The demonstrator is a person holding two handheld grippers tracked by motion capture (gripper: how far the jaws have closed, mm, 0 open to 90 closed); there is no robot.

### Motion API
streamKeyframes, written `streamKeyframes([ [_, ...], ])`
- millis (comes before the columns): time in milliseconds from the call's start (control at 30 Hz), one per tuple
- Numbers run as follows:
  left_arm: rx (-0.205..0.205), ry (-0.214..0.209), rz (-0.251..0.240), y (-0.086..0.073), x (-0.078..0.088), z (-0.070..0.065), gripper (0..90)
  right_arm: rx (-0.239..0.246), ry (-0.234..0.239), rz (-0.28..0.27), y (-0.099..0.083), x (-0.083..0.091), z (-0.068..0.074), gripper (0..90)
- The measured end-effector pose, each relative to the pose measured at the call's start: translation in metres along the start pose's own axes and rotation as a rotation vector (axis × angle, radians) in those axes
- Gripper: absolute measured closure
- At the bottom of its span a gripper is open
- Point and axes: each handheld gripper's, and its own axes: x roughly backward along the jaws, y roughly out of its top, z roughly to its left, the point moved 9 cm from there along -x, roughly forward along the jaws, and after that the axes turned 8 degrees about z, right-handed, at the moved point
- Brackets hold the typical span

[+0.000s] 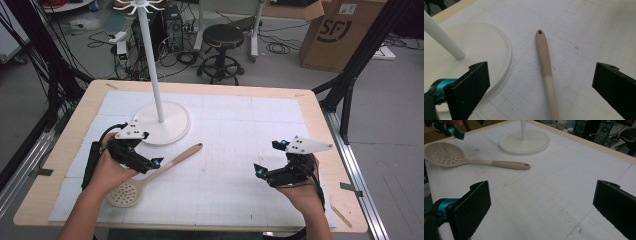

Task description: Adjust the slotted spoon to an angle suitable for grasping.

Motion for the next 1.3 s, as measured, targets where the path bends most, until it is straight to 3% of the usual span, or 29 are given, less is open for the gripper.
streamKeyframes([
  [300, -0.021, -0.001, 0.097, 0.004, -0.015, -0.002, 1.8, 0.004, 0.004, 0.008, -0.001, -0.004, 0.001, 0.1],
  [333, -0.032, -0.009, 0.137, 0.004, -0.019, -0.004, 1.8, 0.002, 0.006, 0.009, -0.001, -0.003, 0.001, 0.1],
  [433, -0.05, -0.011, 0.18, 0.004, -0.024, -0.005, 1.9, 0.004, 0.006, 0.006, -0.001, -0.003, 0.0, 0.1],
  [467, -0.036, -0.013, 0.182, 0.004, -0.027, -0.006, 1.9, 0.004, 0.006, 0.006, -0.001, -0.003, 0.0, 0.1],
  [533, -0.03, -0.026, 0.235, 0.0, -0.034, -0.008, 1.9, 0.003, 0.005, 0.006, -0.001, -0.003, 0.0, 0.1],
  [633, -0.035, -0.034, 0.257, -0.003, -0.037, -0.008, 4.5, 0.001, 0.007, 0.006, -0.001, -0.002, 0.0, 0.1],
  [700, -0.043, -0.059, 0.302, -0.008, -0.041, -0.011, 8.6, 0.002, 0.008, 0.007, -0.001, -0.003, 0.0, 0.1],
  [1000, -0.073, -0.07, 0.376, -0.017, -0.055, -0.018, 15.4, 0.004, 0.009, 0.009, -0.002, -0.004, 0.0, 0.1],
  [1300, -0.038, -0.074, 0.426, -0.029, -0.068, -0.013, 24.4, 0.0, 0.016, 0.02, -0.004, -0.006, 0.0, 0.1],
])
